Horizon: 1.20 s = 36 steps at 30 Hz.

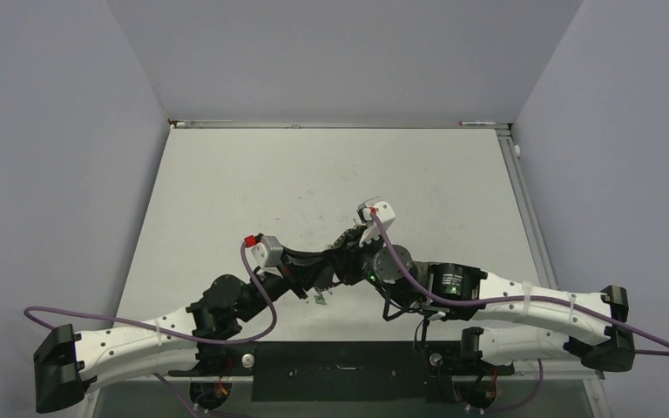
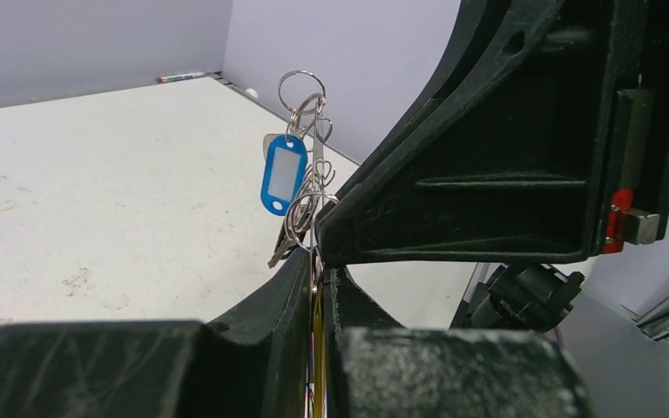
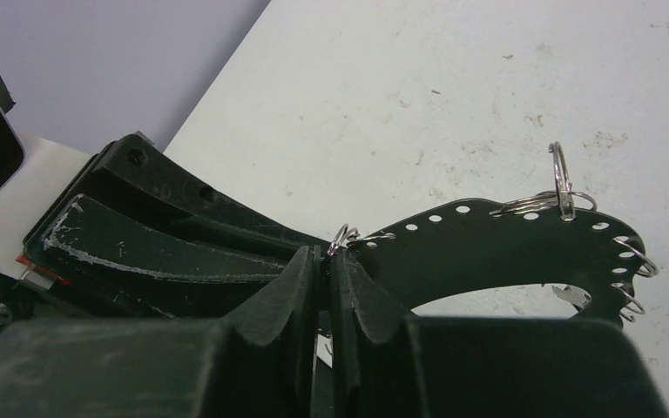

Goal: Put the keys on the keyring

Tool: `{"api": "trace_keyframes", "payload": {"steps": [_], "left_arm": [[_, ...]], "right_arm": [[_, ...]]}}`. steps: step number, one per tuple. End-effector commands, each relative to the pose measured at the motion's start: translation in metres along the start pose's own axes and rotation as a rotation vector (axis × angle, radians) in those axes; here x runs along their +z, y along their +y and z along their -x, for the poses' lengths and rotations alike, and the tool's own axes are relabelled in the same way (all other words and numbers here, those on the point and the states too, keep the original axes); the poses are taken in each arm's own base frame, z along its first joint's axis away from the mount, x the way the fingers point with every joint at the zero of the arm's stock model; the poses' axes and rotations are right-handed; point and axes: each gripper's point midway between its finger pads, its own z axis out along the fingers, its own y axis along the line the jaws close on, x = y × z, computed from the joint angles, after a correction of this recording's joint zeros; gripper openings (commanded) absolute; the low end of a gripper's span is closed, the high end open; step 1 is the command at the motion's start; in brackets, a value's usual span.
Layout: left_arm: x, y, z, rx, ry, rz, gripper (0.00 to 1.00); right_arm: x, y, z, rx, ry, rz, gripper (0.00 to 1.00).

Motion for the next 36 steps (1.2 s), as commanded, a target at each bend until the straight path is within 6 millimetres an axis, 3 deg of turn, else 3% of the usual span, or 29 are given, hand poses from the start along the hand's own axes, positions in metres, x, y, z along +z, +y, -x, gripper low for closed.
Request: {"api": "trace_keyframes", "payload": {"steps": [1, 8, 13, 24, 29, 36], "left_arm": [[0.003, -0.019, 0.033, -0.045, -0.118, -0.077, 0.0], [0.003, -0.016, 0.026, -0.042, -0.106, -0.068, 0.0], [0.003, -0.014, 0.025, -0.038, -0.104, -0.061, 0.0], [0.001, -0.011, 0.027, -0.04, -0.114, -0.051, 0.0], [0.0, -0.011, 0.032, -0.059, -0.13, -0.049, 0.0], [0.003, -0.008, 0.04, -0.139, -0.146, -0.012, 0.0]], "right_arm": [[0.009, 0.006, 0.001, -0.012, 0.009, 0.0, 0.05], [0.022, 0.02, -0.005, -0.091, 0.087, 0.004, 0.06], [0.034, 0.036, -0.019, -0.158, 0.168, 0.026, 0.22], [0.032, 0.061, 0.005, -0.173, 0.136, 0.094, 0.31], [0.02, 0.053, 0.022, -0.17, 0.077, 0.07, 0.32], [-0.017, 0.015, 0.05, -0.089, -0.088, 0.003, 0.44]]}}
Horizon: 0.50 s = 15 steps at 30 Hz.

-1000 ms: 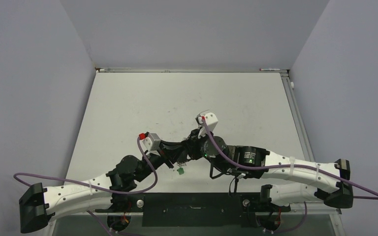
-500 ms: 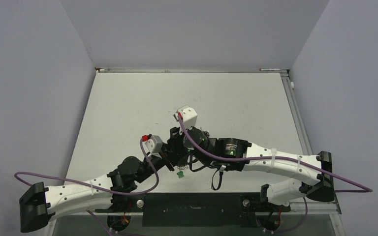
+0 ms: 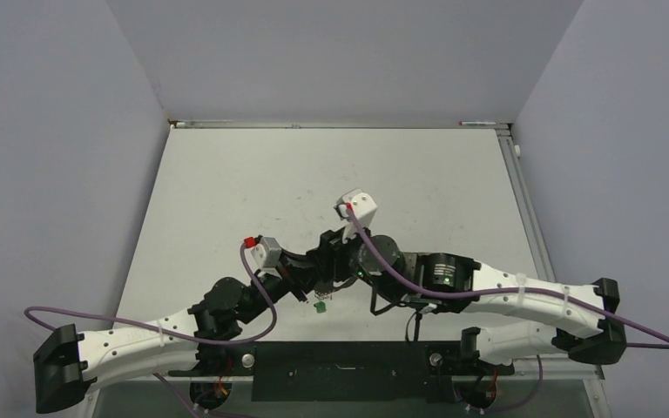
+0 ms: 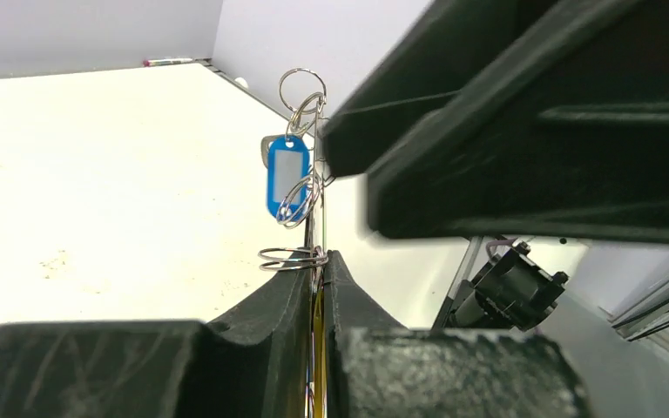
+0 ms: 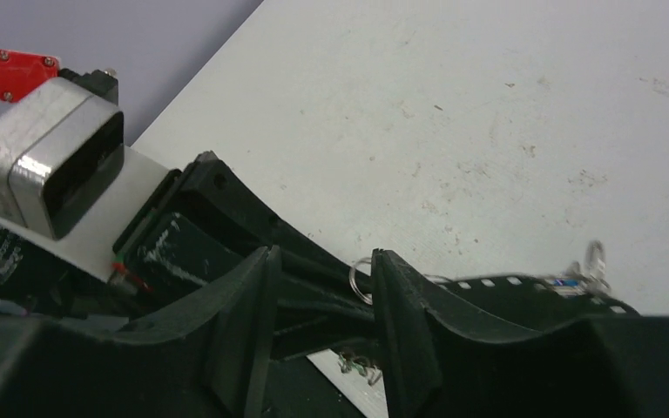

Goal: Put the keys on the keyring

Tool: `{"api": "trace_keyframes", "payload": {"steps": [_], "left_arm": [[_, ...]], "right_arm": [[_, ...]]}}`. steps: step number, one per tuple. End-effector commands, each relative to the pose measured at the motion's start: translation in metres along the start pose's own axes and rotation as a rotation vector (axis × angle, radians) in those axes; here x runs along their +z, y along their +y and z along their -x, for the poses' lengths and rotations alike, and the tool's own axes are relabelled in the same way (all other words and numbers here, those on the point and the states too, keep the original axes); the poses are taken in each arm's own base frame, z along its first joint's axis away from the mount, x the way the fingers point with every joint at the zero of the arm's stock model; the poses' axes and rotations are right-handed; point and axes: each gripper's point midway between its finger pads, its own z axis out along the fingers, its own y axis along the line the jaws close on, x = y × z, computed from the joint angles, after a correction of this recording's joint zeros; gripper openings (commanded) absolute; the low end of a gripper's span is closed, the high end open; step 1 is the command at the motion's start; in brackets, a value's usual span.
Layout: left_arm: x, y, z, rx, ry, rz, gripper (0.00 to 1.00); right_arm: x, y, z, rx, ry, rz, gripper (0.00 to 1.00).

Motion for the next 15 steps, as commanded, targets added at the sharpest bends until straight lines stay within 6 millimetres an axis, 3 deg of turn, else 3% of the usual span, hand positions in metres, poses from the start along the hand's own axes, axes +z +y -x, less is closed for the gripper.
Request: {"api": "trace_keyframes", "payload": {"steps": [1, 9, 15], "left_arm": [[0.007, -0.015, 0.053, -0.113, -0.158, -0.021, 0.0], [0.009, -0.011, 0.061, -0.238, -0.186, 0.004, 0.0], [0.007, -0.011, 0.072, -0.352, -0.194, 0.016, 0.0]], "right_arm": [[-0.037, -0.026, 0.03, 0.096, -0.173, -0.031, 0.46], [-0.054, -0.053, -0.003, 0.157, -0.163, -0.049, 0.7], [-0.065, -0.041, -0.015, 0.21, -0.182, 0.107, 0.73]]}}
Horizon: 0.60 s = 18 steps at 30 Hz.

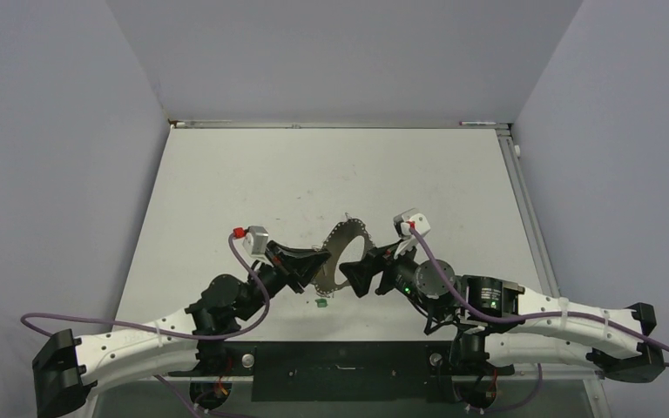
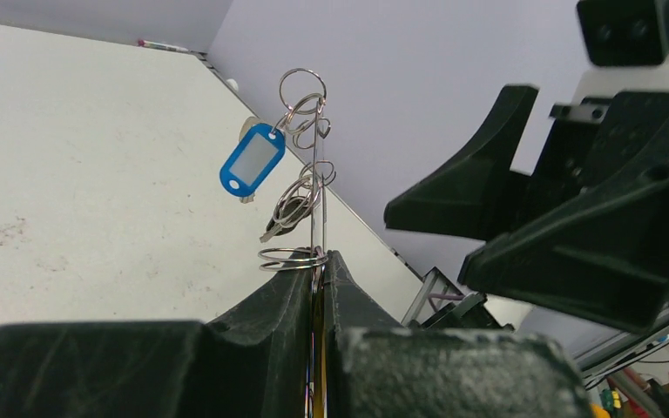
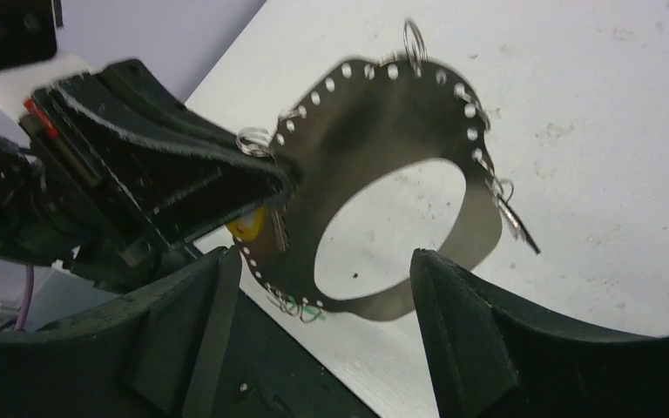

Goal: Put the keys on the keyring

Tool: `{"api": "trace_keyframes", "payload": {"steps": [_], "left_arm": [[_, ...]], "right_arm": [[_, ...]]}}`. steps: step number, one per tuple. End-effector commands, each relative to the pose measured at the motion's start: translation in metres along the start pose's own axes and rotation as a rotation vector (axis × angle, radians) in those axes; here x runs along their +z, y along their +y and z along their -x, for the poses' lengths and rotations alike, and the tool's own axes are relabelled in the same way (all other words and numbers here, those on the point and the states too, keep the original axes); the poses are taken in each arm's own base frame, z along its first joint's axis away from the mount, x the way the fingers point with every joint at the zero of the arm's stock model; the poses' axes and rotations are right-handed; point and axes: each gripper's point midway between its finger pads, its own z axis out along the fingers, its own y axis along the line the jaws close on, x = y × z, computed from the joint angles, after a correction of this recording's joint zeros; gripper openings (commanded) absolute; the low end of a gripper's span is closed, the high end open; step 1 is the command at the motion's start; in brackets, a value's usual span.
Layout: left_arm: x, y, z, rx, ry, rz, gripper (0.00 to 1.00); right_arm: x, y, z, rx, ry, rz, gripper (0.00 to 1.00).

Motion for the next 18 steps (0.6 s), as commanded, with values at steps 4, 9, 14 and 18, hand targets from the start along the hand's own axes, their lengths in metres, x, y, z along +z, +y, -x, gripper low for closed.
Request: {"api": "trace_keyframes", "payload": {"steps": [4, 9, 14, 18], "left_arm": [[0.002, -0.038, 0.057, -0.218, -0.131, -0.097, 0.0], [-0.001, -0.046, 0.059, -0.272, -0.117, -0.133, 0.0], [-0.006, -0.053, 0.061, -0.308, -0.107, -0.168, 0.0], [-0.011, -0.055, 0.063, -0.327, -0.116, -0.186, 0.0]], "right_arm": [[-0.012, 0.02, 0.012, 0.118, -0.086, 0.16, 0.73], [-0.007, 0.032, 0.023, 0.199, -0.169, 0.222, 0.71], [0.005, 0.038, 0.026, 0.204, -0.191, 0.212, 0.66], [0.01, 0.042, 0.028, 0.211, -0.201, 0.213, 0.6]]}}
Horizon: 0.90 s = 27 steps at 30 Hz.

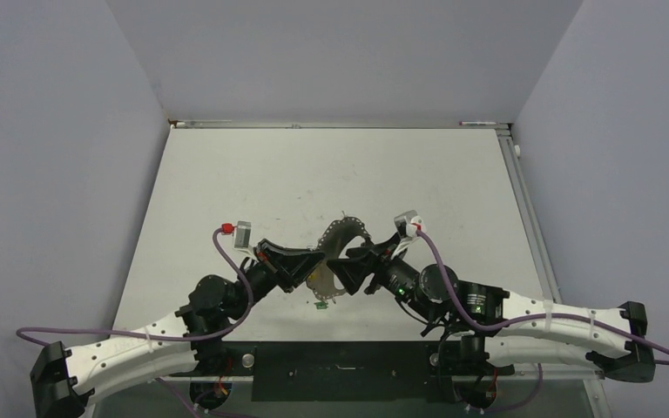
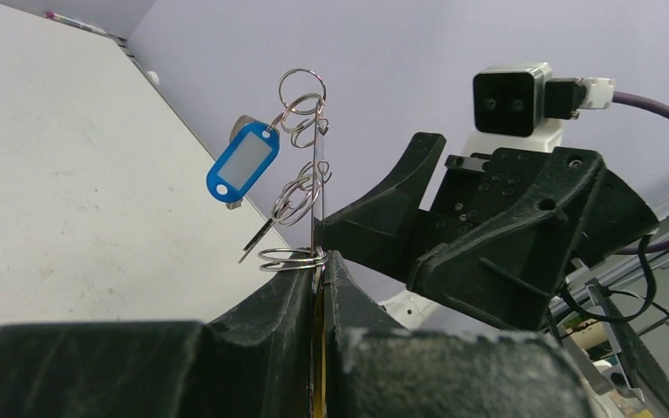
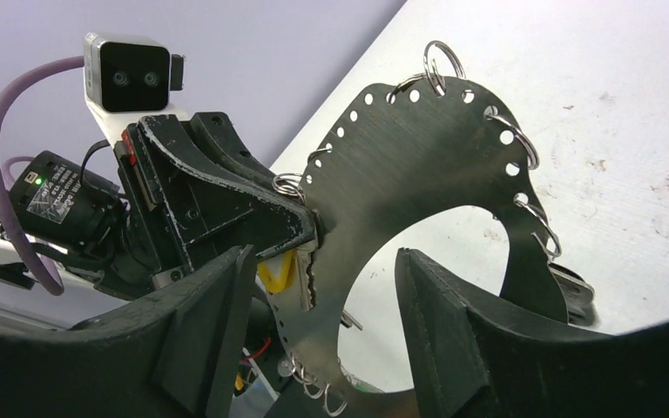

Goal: Put the keys on the keyring

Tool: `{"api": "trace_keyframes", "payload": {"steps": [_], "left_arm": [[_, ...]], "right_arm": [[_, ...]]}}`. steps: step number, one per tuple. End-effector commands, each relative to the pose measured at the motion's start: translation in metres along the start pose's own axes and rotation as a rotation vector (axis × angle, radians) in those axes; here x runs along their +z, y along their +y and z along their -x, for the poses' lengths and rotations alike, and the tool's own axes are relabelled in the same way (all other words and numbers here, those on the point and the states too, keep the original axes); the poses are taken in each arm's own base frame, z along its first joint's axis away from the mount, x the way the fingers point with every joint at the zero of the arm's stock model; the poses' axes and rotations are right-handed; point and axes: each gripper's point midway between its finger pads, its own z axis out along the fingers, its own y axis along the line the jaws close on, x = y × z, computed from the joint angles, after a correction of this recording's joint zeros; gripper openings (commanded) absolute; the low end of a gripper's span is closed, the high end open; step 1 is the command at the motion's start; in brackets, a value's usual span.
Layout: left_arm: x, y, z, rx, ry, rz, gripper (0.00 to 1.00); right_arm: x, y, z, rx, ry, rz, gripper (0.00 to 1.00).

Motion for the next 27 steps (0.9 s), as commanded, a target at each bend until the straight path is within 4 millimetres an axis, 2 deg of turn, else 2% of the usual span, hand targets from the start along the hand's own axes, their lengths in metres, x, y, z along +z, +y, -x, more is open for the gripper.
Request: {"api": "trace_keyframes", "payload": {"steps": [1, 7, 14, 23, 25, 27], "left_arm": [[-0.001, -0.041, 0.031, -0.072, -0.08, -0.129, 0.0], [-0.004, -0.042, 0.032, -0.091, -0.092, -0.148, 0.0], [-0.004, -0.054, 0.028, -0.139, -0.076, -0.22, 0.0], [-0.006, -0.065, 0.029, -0.173, -0.063, -0.272, 0.0], [-0.006, -0.066, 0.029, -0.172, -0.062, -0.277, 0.0], [-0.006, -0.067, 0.028, -0.169, -0.056, -0.284, 0.0]], "right_arm": [[0.008, 0.016, 0.019, 0.061, -0.076, 0.038, 0.59], [0.012, 0.013, 0.012, 0.069, -0.067, 0.02, 0.56], [0.016, 0.026, 0.017, 0.093, -0.095, 0.078, 0.46], [0.019, 0.033, 0.022, 0.106, -0.12, 0.108, 0.43], [0.022, 0.035, 0.019, 0.095, -0.105, 0.106, 0.39], [0.025, 0.034, 0.015, 0.084, -0.085, 0.092, 0.39]]}}
